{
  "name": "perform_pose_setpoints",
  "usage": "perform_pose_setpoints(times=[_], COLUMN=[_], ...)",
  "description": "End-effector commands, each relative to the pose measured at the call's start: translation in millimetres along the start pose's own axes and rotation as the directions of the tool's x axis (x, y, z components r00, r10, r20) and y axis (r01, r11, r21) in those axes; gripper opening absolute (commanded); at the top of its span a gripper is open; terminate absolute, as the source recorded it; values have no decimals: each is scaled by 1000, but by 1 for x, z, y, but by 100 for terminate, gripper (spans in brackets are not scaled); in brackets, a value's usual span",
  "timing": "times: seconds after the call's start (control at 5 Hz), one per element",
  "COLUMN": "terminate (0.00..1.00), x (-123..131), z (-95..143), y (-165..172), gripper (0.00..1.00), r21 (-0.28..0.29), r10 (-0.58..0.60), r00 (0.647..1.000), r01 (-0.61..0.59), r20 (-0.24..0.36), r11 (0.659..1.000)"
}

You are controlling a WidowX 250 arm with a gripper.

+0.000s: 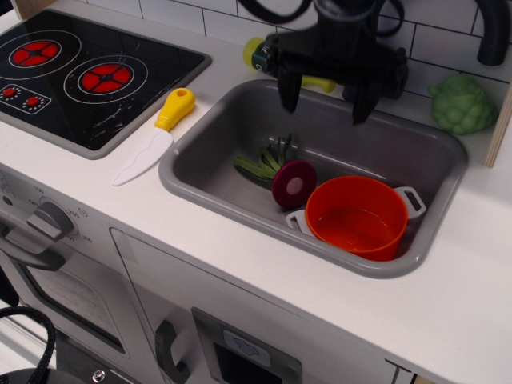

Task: Put beet in pot sink

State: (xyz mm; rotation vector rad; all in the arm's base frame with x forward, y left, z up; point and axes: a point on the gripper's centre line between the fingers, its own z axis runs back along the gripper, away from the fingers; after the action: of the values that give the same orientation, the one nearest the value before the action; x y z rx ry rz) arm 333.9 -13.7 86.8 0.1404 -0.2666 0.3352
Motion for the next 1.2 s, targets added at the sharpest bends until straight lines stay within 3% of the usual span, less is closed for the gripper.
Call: perform_pose_setpoints(times=[0.0,0.2,0.4,0.8,1.0], terminate=[0,0,0,0,0], x=[27,36,36,30,26], z=[-15,-27,-37,-66,-77], y=[37,56,62,54,53], gripper=[100,100,100,100,100], r21=[11,-15,-36,-9,5], r10=[213,219,218,377,410], r00=[976,974,976,921,906], r01=[-214,-218,-217,-380,-412], r20=[35,59,14,-94,-103], r11=[977,976,975,925,911])
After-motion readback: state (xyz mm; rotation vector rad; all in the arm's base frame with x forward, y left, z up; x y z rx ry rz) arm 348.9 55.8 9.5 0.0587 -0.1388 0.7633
